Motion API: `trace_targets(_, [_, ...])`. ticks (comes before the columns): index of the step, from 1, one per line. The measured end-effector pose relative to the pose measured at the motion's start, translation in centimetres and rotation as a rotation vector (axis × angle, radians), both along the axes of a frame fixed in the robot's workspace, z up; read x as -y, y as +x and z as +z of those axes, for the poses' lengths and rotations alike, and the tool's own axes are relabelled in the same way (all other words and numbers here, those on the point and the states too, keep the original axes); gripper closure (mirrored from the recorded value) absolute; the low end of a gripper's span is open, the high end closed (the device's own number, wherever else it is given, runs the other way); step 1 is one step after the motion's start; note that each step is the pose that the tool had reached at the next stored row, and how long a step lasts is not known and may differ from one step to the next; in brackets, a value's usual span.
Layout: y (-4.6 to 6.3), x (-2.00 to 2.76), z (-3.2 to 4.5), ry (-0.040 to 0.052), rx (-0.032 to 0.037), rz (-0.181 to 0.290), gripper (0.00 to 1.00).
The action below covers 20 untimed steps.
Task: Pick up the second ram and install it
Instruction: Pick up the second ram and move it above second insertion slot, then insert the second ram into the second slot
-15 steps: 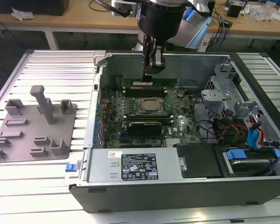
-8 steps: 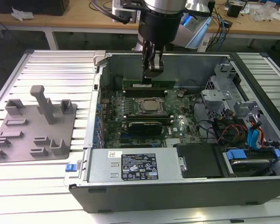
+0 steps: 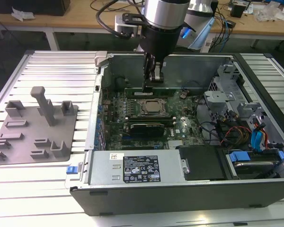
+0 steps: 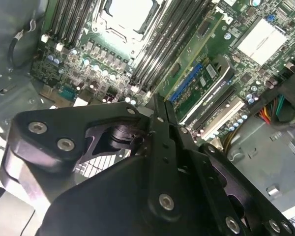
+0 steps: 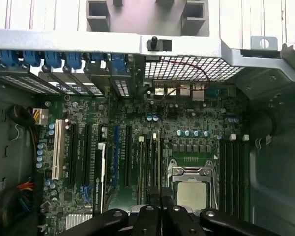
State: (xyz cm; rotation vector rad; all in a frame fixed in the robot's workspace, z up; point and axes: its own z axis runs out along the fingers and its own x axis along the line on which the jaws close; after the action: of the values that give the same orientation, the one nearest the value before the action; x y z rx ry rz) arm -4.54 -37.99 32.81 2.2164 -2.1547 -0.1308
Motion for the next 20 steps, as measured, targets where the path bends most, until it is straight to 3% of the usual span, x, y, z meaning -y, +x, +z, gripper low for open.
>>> trace_targets(2, [0.0, 0.0, -0.88, 0.0001, 0.0001, 0.0, 0.9])
trace_targets(17, [0.0, -0.01, -1.04, 0.0005, 0.0002, 0.0, 0.9])
trace_targets(20, [0.0, 0.0, -1.78, 0.0004, 0.0, 0.0, 0.9])
